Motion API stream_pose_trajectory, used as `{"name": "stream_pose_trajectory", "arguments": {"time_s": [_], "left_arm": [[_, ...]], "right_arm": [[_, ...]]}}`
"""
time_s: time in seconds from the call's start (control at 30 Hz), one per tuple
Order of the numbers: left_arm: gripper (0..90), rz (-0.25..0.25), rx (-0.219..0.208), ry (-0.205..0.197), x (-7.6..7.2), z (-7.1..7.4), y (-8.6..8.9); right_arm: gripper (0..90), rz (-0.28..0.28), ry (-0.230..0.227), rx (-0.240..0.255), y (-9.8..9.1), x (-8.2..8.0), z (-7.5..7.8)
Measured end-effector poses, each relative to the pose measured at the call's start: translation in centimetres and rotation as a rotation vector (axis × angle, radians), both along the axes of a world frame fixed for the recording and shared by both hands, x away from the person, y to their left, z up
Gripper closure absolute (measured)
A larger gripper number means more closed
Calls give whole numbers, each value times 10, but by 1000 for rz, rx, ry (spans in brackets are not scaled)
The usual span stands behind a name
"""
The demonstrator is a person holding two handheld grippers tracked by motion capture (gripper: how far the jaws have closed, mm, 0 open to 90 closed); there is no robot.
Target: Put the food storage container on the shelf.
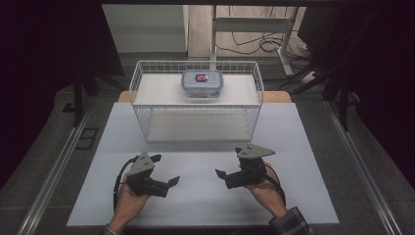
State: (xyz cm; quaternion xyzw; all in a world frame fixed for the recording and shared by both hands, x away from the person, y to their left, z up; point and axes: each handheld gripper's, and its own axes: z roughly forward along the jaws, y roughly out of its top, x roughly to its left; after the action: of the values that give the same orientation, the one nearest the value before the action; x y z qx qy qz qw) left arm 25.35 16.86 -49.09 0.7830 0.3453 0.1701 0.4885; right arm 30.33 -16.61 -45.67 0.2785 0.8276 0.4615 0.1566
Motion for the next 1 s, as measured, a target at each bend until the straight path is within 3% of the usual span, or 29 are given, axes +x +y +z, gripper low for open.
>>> {"name": "stream_pose_trajectory", "arguments": {"time_s": [0.2,0.63,1.0], "left_arm": [[10,21,-11,14,-11,-6,8],[8,57,34,19,-34,-14,24],[9,104,44,11,-50,-15,46]], "right_arm": [[0,2,-8,-17,-7,-8,-5],[0,-19,-19,-23,-26,-25,-6],[0,-65,-30,-31,-46,-37,-7]]}}
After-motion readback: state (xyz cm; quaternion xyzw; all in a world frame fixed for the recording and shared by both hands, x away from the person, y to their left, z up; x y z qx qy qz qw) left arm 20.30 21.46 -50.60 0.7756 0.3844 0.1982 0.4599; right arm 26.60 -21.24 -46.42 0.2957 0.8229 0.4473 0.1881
